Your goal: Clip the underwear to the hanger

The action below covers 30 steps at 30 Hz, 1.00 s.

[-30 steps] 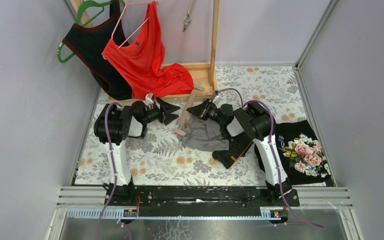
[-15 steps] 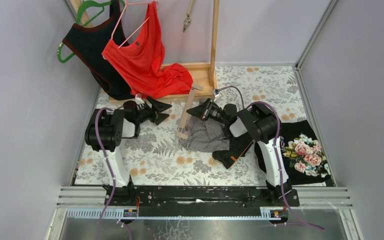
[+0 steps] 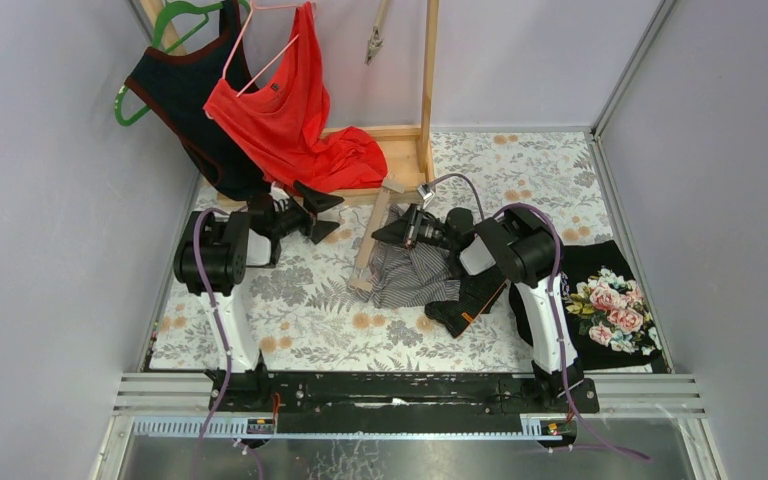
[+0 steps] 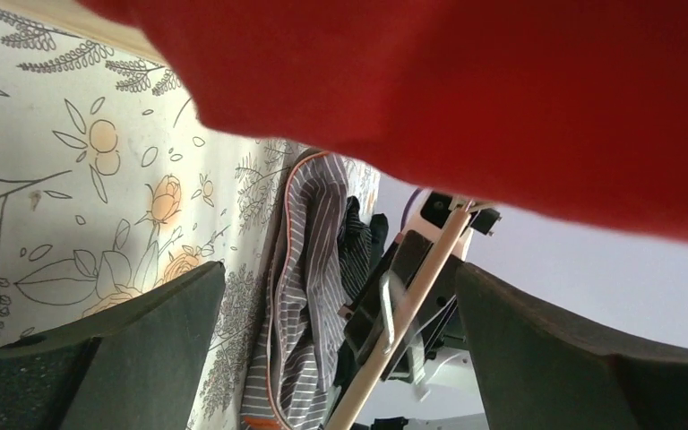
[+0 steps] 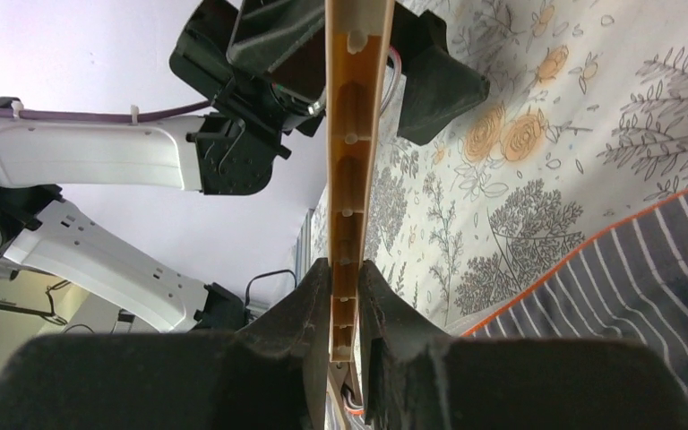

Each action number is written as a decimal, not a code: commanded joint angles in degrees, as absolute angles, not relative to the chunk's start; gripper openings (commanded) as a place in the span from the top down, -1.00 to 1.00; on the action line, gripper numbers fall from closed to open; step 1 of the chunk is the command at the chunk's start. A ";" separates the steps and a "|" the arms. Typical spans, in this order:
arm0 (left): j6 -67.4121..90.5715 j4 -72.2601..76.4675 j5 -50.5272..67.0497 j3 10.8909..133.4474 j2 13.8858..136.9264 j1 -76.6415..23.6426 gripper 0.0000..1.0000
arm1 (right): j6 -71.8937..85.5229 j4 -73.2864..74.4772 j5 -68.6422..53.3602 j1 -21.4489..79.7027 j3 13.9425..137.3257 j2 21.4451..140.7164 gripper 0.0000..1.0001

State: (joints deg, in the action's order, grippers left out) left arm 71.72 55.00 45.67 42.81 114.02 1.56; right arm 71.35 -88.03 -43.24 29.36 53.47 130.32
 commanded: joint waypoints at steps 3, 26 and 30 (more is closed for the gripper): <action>73.31 58.04 46.83 45.11 115.56 2.22 -1.00 | 67.85 -84.63 -47.12 30.65 55.66 127.72 0.80; 78.76 64.62 46.54 48.59 119.17 -0.39 -0.99 | 61.51 -68.43 -54.20 35.44 63.23 127.16 0.81; 78.66 64.51 46.16 49.43 119.27 -1.27 -0.97 | 61.83 -68.03 -55.08 36.09 64.37 127.77 0.81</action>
State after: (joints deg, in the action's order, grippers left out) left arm 78.39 60.84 46.30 47.68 118.52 -0.43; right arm 62.43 -67.29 -51.99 35.03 61.71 129.54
